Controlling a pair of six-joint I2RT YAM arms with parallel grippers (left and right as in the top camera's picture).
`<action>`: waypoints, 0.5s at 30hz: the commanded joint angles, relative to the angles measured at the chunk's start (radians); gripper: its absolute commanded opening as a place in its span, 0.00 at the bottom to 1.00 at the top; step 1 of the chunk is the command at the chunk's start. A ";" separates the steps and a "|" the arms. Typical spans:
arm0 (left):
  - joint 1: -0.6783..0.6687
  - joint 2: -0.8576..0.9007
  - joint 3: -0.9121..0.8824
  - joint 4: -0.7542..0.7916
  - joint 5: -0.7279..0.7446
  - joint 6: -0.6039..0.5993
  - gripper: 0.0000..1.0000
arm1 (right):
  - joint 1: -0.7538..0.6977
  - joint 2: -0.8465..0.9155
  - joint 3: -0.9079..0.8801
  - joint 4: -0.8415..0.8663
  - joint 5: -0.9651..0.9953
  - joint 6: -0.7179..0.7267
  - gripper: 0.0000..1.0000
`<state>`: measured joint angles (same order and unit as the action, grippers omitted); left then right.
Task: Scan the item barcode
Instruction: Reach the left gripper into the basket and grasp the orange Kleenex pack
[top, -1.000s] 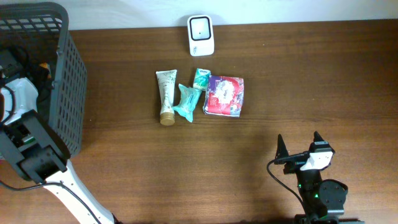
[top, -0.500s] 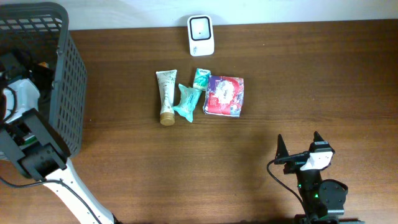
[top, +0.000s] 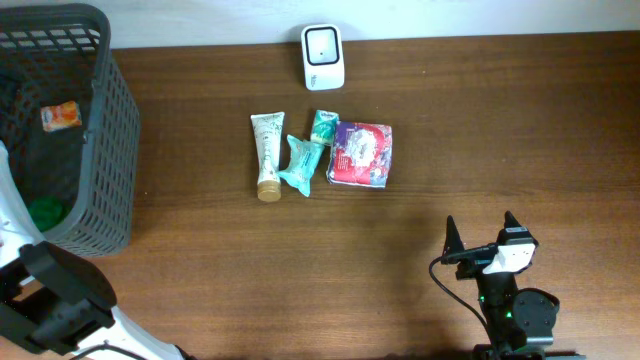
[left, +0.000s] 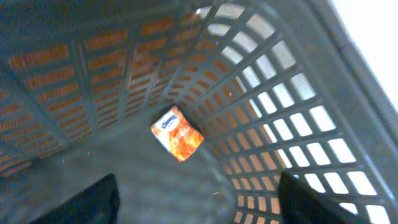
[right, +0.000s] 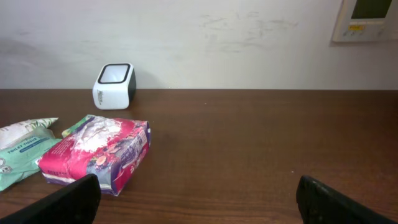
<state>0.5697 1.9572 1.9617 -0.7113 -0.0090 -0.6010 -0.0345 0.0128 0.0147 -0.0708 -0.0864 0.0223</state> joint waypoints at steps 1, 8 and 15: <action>0.001 0.052 0.003 0.018 -0.015 0.019 0.82 | 0.008 -0.006 -0.009 -0.001 0.005 0.002 0.99; -0.002 0.230 0.003 0.233 -0.013 0.079 0.82 | 0.008 -0.006 -0.009 -0.001 0.005 0.002 0.99; -0.050 0.335 0.003 0.312 -0.007 0.079 0.82 | 0.008 -0.006 -0.009 -0.001 0.005 0.002 0.99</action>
<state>0.5453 2.2433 1.9610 -0.4065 -0.0185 -0.5411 -0.0345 0.0128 0.0147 -0.0708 -0.0864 0.0223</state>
